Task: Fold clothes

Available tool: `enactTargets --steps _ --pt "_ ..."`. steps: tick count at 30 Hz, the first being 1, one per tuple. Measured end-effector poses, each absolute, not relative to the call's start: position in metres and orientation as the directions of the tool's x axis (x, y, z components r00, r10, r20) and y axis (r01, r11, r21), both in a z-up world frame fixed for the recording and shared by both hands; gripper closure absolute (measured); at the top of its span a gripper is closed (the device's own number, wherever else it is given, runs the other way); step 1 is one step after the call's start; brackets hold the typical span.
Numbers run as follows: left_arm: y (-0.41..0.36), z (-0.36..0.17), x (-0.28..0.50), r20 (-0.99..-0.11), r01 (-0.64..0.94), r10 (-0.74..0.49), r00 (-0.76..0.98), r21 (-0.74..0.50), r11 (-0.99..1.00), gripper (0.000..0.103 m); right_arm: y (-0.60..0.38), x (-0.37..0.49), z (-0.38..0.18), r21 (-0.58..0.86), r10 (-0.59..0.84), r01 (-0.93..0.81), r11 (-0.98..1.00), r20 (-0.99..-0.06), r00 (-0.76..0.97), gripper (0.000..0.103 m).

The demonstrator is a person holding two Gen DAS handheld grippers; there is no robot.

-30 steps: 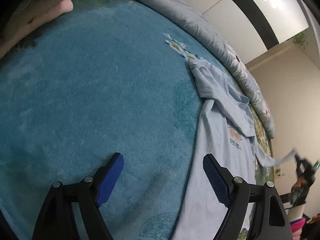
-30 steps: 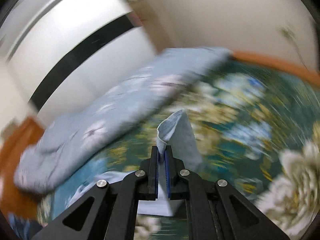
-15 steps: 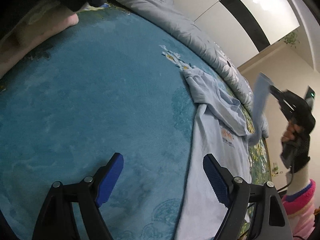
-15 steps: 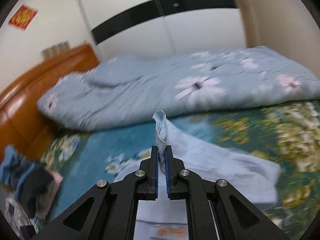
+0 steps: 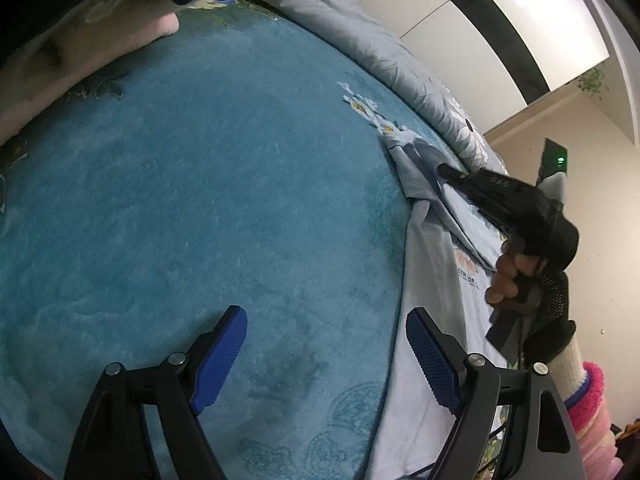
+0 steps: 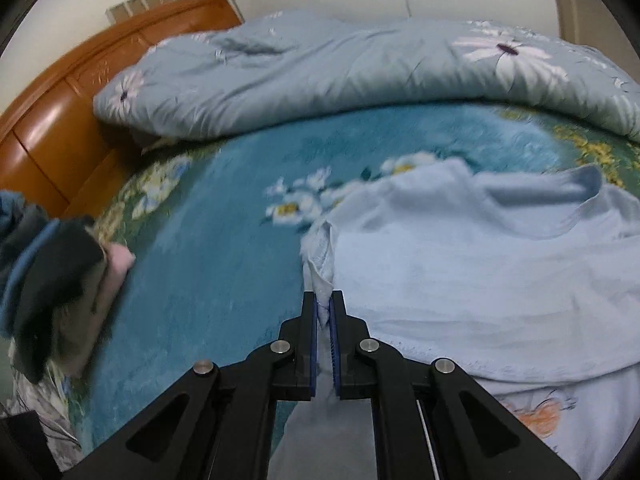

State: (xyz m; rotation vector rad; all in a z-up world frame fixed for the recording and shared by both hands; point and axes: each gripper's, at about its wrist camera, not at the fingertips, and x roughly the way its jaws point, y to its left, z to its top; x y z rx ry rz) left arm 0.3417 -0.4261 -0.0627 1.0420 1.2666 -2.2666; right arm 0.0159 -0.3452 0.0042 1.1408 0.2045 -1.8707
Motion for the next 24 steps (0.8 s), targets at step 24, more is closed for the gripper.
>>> enactTargets --steps 24 --pt "-0.342 -0.068 0.311 -0.770 0.502 0.211 -0.602 -0.570 -0.650 0.018 -0.126 0.013 0.026 0.339 -0.544 0.658 -0.672 -0.829 -0.129 0.063"
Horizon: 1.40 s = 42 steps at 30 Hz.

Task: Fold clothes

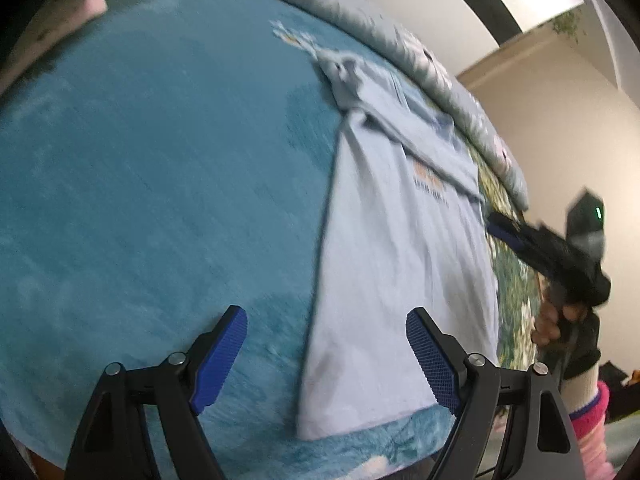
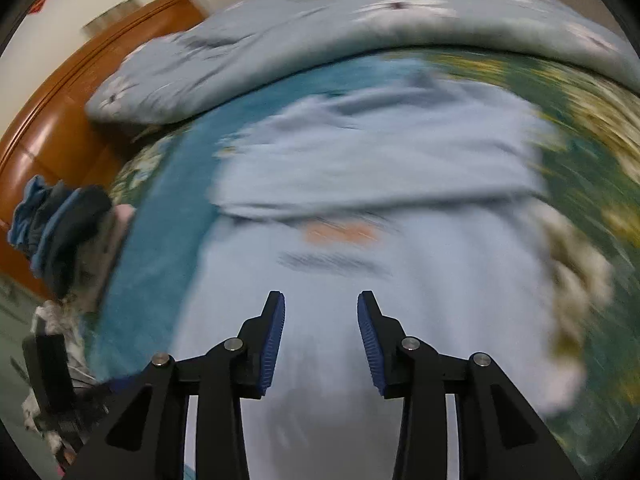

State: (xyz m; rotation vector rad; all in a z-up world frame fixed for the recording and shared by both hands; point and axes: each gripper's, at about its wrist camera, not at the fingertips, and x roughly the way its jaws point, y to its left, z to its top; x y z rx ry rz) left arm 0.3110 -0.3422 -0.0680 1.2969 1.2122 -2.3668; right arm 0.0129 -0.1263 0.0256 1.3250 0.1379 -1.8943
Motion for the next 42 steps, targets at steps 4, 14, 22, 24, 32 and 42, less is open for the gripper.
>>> enactTargets --steps 4,14,22,24,32,42 --pt "-0.329 -0.066 0.312 -0.790 0.494 0.181 -0.585 -0.525 -0.693 0.018 -0.030 0.007 0.016 0.373 -0.531 0.521 -0.768 -0.825 -0.193 0.062" --pt "-0.326 -0.075 0.332 -0.713 0.424 0.333 -0.617 -0.658 -0.622 0.017 0.083 0.043 -0.030 0.624 -0.681 0.309 -0.718 -0.721 -0.129 0.062" --pt "-0.325 -0.084 0.343 -0.645 0.398 0.452 -0.617 -0.750 -0.528 0.016 0.101 0.073 -0.044 0.771 -0.803 0.246 -0.588 -0.594 -0.057 0.062" --pt "-0.327 -0.085 0.343 -0.623 0.393 0.464 -0.630 -0.771 -0.502 0.016 0.104 0.076 -0.045 0.787 -0.817 0.242 -0.568 -0.575 -0.047 0.062" --pt "-0.328 -0.086 0.340 -0.593 0.385 0.458 -0.662 -0.794 -0.471 0.020 0.102 0.071 -0.047 0.805 -0.833 0.230 -0.547 -0.550 -0.054 0.069" --pt "-0.325 -0.091 0.334 -0.622 0.417 0.449 -0.641 -0.774 -0.477 0.068 0.095 0.079 -0.052 0.800 -0.831 0.264 -0.538 -0.557 -0.005 0.096"
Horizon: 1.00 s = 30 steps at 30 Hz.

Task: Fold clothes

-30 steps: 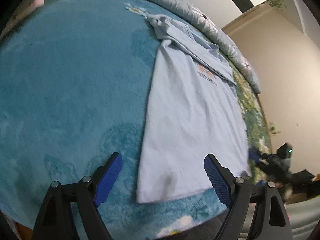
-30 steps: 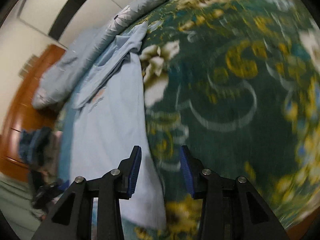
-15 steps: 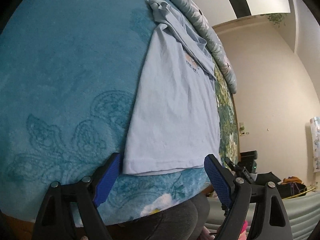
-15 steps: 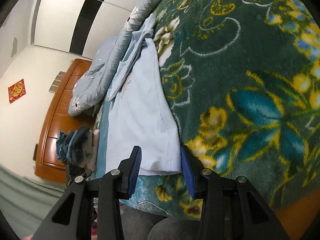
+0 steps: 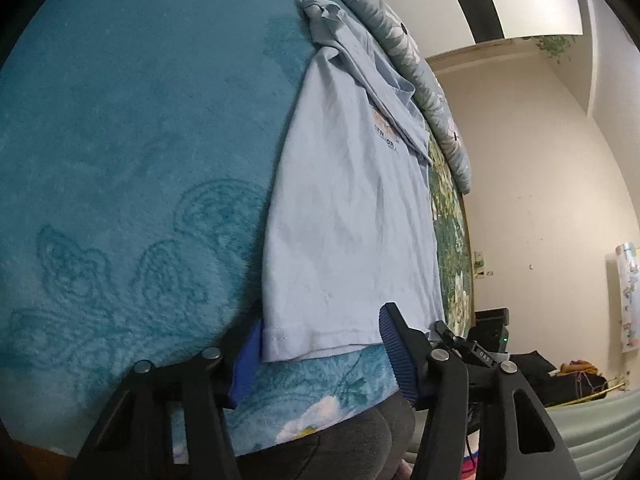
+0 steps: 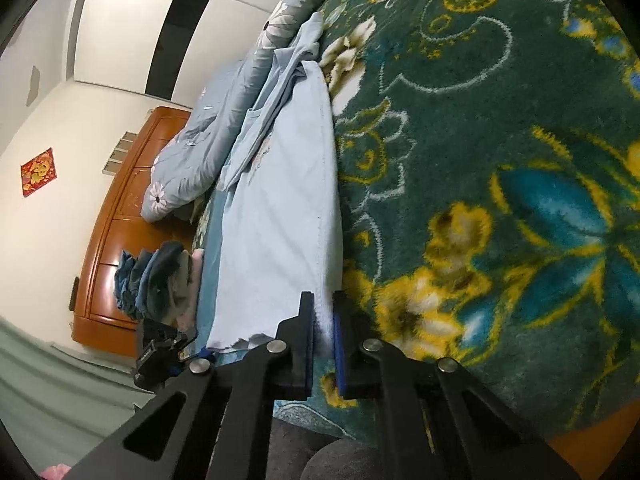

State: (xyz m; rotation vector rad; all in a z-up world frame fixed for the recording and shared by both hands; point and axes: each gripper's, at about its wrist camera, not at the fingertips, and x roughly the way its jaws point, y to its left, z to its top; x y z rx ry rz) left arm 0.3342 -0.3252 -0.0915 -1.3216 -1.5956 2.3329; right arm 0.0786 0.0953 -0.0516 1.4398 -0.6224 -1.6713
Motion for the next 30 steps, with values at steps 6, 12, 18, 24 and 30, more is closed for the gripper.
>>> enactTargets --steps 6,12,18,24,30 --pt "-0.330 -0.105 0.346 -0.619 0.434 0.450 -0.644 -0.779 -0.452 0.096 0.104 0.080 -0.053 0.804 -0.833 0.261 -0.535 -0.553 -0.002 0.098" --pt "-0.351 -0.099 0.352 -0.453 0.323 0.486 -0.748 -0.887 -0.330 0.097 0.113 0.073 -0.044 0.895 -0.921 0.227 -0.383 -0.390 -0.013 0.098" --pt "-0.370 -0.069 0.327 -0.363 0.210 0.476 -0.801 -0.915 -0.344 0.097 0.105 0.049 -0.021 0.947 -0.976 0.237 -0.215 -0.216 -0.025 0.098" --pt "-0.397 -0.030 0.275 -0.351 0.156 0.431 -0.831 -0.892 -0.424 0.097 0.069 0.005 0.011 0.939 -0.982 0.287 -0.190 -0.186 -0.041 0.098" --pt "-0.437 -0.001 0.211 -0.371 0.170 0.357 -0.857 -0.858 -0.484 0.098 0.023 -0.051 0.042 0.918 -0.980 0.342 -0.200 -0.190 -0.064 0.098"
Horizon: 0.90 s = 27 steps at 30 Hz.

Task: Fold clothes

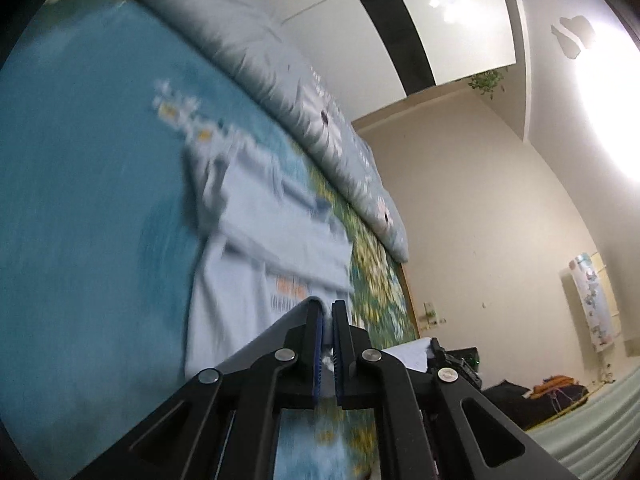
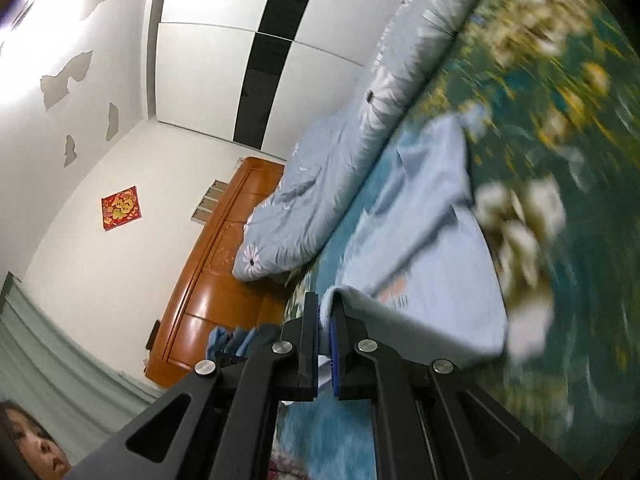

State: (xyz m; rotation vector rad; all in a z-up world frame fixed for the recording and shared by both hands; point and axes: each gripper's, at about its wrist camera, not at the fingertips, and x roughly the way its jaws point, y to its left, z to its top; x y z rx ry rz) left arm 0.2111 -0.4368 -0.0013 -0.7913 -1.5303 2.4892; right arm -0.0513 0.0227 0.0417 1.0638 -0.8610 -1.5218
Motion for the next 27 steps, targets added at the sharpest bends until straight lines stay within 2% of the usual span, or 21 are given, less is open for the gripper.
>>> enactTargets --steps 5,13,21,24,26,27 --pt "-0.477 0.003 0.139 -0.422 0.238 0.293 -0.858 -0.832 -0.500 0.098 -0.021 -0.115 0.053 0.910 -0.969 0.335 -0.246 -0.226 -0.098 0.098" --pt "-0.517 -0.025 0.050 -0.536 0.371 0.224 -0.814 -0.776 -0.511 0.099 -0.089 -0.214 0.019 0.883 -0.912 0.234 -0.407 -0.377 -0.163 0.098" --pt "-0.536 -0.074 0.013 -0.634 0.498 0.185 -0.751 -0.728 -0.472 0.099 -0.117 -0.252 -0.022 0.808 -0.829 0.189 -0.558 -0.530 -0.177 0.098" --pt "-0.537 -0.080 0.014 -0.615 0.484 0.216 -0.759 -0.753 -0.446 0.097 -0.121 -0.255 -0.025 0.786 -0.812 0.207 -0.583 -0.555 -0.178 0.098" --pt "-0.536 -0.078 0.020 -0.602 0.469 0.237 -0.763 -0.767 -0.437 0.092 -0.120 -0.254 -0.021 0.782 -0.815 0.229 -0.580 -0.552 -0.177 0.098" --pt "-0.535 -0.075 0.024 -0.599 0.462 0.241 -0.764 -0.768 -0.442 0.080 -0.118 -0.251 -0.017 0.781 -0.819 0.248 -0.573 -0.546 -0.174 0.096"
